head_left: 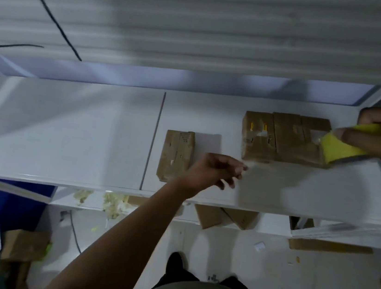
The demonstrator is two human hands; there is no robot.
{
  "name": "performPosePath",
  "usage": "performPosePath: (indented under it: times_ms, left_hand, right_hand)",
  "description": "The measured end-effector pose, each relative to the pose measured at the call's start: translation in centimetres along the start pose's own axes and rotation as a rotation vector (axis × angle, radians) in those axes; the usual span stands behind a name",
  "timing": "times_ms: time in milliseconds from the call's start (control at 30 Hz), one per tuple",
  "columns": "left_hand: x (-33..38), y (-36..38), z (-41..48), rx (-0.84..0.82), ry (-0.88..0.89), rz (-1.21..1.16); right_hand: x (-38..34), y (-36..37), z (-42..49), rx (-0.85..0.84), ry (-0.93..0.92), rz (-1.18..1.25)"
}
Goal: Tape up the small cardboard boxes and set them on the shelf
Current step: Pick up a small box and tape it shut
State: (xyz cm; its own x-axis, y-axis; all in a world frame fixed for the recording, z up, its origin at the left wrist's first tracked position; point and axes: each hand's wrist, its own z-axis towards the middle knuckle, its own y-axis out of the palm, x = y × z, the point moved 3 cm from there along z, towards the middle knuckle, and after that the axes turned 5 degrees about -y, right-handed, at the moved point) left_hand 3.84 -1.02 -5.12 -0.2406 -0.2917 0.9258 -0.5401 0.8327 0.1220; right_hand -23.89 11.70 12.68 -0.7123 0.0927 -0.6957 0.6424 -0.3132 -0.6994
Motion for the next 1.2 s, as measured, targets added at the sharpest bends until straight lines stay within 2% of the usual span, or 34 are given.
performPosePath:
  times_ms: [67,133,233,367,467,767,933,1100,1200]
  left_hand:
    - [-0.7,-3.6,-2.2,0.091,-0.051,0.027]
    - [-1.2,-7.5,-4.7,0.161,-0.088,0.055]
    - [-0.9,-13.2,-7.3,0.272,-0.131,0.078]
    - [-0.1,-19.2,-8.0,0.484,-0.187,0.167]
    - [-0.4,-21.3,-7.1,0.575,-0.22,0.22]
    - [-2.5,-22.4,-4.5,0.593,-0.284,0.281]
    - [-4.3,-20.8,-3.8,0.645,-0.306,0.351]
    - [-5.2,-16.2,-3.7,0.801,-0.414,0.598]
    - [-5.1,-14.0,-4.2,0.94,-0.312,0.492]
  right_hand:
    - [0.1,2.6,-0.5,-0.032,0.084,0.129]
    - [0.8,5.8,-0.3,-0.021,0.146,0.126]
    - [0.6,11.8,0.4,-0.11,0.234,0.138]
    - [-1.2,19.1,2.1,-0.135,0.207,0.134]
    - [-1.5,22.0,3.6,-0.109,0.198,0.057]
    - [-0.4,23.7,5.3,-0.136,0.234,-0.167]
    - [-0.7,25.0,4.9,-0.162,0.246,-0.203]
    - [-0.9,26.5,4.6,-0.218,0.231,-0.367]
    - [-0.8,26.9,4.5,-0.203,0.222,-0.368]
